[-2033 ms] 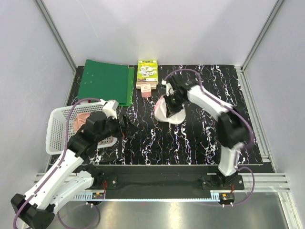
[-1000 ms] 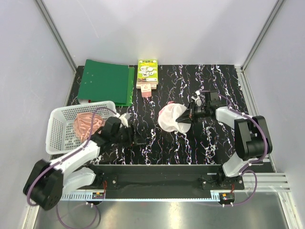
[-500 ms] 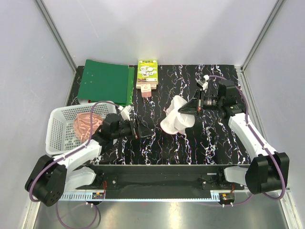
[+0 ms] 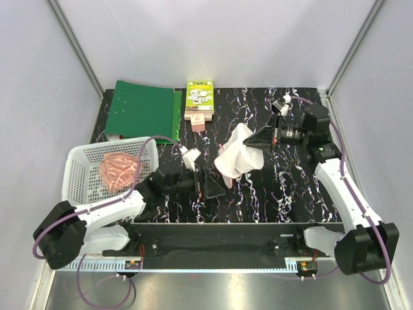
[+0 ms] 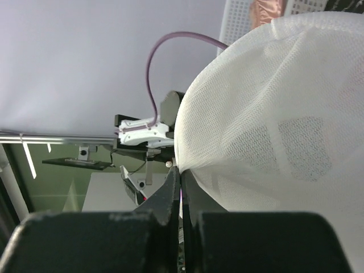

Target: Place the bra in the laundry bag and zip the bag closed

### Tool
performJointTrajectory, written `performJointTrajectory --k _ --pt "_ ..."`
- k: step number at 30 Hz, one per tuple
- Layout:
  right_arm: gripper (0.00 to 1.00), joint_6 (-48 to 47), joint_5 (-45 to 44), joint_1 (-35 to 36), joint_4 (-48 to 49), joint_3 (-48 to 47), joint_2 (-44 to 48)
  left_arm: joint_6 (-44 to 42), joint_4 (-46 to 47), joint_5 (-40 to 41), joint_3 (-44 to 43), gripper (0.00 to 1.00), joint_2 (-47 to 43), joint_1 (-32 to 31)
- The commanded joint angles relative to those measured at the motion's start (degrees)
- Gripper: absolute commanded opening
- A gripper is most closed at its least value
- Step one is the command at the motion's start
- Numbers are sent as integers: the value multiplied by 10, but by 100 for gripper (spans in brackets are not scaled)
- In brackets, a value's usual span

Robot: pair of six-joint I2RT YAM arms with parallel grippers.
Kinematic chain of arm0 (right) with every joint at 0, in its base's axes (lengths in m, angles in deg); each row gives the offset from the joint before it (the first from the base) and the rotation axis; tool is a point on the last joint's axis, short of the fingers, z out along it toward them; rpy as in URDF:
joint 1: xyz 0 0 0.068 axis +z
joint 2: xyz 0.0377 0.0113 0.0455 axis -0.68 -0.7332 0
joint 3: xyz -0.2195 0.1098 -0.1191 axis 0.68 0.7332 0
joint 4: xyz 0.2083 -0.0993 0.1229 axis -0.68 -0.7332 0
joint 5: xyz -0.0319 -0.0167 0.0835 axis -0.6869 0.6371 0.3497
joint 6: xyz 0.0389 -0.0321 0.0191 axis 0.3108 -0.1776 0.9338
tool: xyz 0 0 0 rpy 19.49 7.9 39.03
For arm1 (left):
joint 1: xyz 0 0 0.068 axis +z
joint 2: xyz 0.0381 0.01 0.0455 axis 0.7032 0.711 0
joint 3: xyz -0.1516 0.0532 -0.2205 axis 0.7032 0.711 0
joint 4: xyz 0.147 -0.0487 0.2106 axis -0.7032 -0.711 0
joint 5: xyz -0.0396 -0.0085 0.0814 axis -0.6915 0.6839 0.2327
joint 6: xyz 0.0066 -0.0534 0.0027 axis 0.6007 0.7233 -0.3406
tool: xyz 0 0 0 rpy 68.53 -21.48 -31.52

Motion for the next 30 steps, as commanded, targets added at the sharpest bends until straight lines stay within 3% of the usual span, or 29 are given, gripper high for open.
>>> performJointTrajectory --k 1,6,12,16,20,24,26,30 --pt "0 146 -15 4 163 2 39 -26 59 186 -8 99 -2 -72" --pt "0 268 -38 10 274 38 54 -86 35 338 -58 99 45 -139" --pt "0 269 -55 19 245 18 78 -72 38 405 -116 99 121 -152" --pt "0 236 -66 24 170 4 100 -67 64 435 -126 99 132 -162" --pt "0 237 -80 28 160 10 114 -66 115 445 -115 99 125 -168" --pt "0 233 -86 28 147 12 119 -71 188 393 -72 99 105 -176" --pt "0 233 -92 28 145 10 119 -73 259 350 -23 99 86 -178" --pt "0 232 -110 29 142 -1 116 -63 352 347 55 99 61 -183"
